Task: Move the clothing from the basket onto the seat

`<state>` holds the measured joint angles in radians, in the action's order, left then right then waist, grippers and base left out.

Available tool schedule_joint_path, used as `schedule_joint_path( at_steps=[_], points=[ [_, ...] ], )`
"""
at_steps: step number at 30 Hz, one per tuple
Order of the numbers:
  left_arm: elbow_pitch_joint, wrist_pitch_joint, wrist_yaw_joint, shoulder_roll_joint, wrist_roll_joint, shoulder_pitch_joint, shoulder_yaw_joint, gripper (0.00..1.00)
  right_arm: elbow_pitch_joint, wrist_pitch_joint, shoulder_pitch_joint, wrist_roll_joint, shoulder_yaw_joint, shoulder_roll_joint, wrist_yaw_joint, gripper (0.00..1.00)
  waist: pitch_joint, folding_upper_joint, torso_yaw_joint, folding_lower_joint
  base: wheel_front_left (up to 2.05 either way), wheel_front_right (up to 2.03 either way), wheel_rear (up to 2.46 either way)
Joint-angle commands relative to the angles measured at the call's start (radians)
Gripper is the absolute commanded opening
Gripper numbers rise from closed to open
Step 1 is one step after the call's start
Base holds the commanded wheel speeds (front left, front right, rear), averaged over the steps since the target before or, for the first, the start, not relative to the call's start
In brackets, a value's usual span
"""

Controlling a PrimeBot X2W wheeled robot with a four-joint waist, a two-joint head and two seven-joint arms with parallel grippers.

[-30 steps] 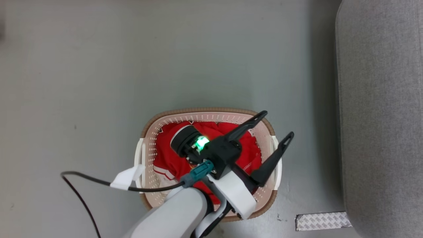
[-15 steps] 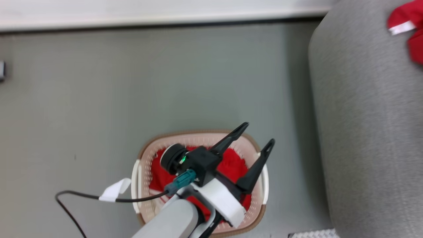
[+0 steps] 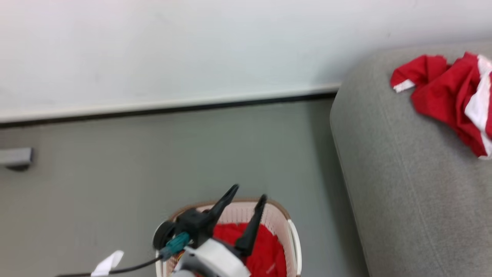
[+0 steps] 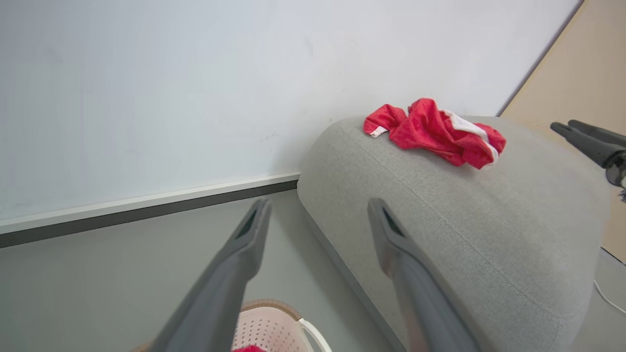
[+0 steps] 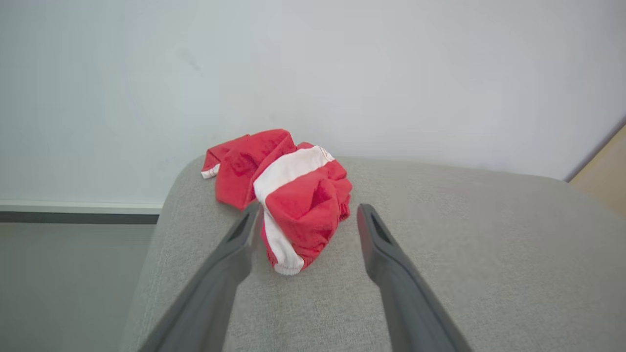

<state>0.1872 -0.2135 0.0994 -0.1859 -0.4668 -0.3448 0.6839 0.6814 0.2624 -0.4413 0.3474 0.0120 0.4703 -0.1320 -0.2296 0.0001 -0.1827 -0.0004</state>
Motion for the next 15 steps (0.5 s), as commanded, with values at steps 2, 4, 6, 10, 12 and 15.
schedule_joint_path(
  at_steps=[2,4,6,10,12,15],
  points=[
    [0.011,-0.014,0.012,-0.012,-0.021,0.034,-0.013,1.0,-0.061,0.003,0.062,0.0,0.014,0.006,0.003,1.0,0.074,-0.0001,0.023,0.0004,0.0,0.0,0.0],
    [0.022,-0.023,0.024,-0.009,-0.032,0.06,-0.029,1.0,-0.131,0.002,0.124,-0.009,0.026,-0.003,0.002,1.0,0.104,-0.0001,0.049,0.0004,0.0,0.0,0.0],
    [0.035,-0.031,0.037,-0.009,-0.042,0.082,-0.048,1.0,-0.201,0.001,0.19,-0.016,0.048,-0.016,0.003,1.0,0.132,-0.0001,0.082,0.0004,0.0,0.0,0.0],
    [0.062,-0.044,0.054,-0.012,-0.058,0.12,-0.086,1.0,-0.327,0.0,0.317,-0.037,0.095,-0.062,0.003,1.0,0.183,-0.0001,0.147,0.0004,0.0,0.0,0.0],
    [0.075,-0.046,0.063,-0.021,-0.061,0.143,-0.105,1.0,-0.381,-0.002,0.369,-0.047,0.108,-0.1,0.003,1.0,0.205,-0.0001,0.173,0.0004,0.0,0.0,0.0],
    [0.093,-0.051,0.071,-0.04,-0.057,0.177,-0.131,1.0,-0.452,-0.002,0.444,-0.062,0.11,-0.154,0.003,1.0,0.234,-0.0001,0.215,0.0004,0.0,0.0,0.0]
  ],
)
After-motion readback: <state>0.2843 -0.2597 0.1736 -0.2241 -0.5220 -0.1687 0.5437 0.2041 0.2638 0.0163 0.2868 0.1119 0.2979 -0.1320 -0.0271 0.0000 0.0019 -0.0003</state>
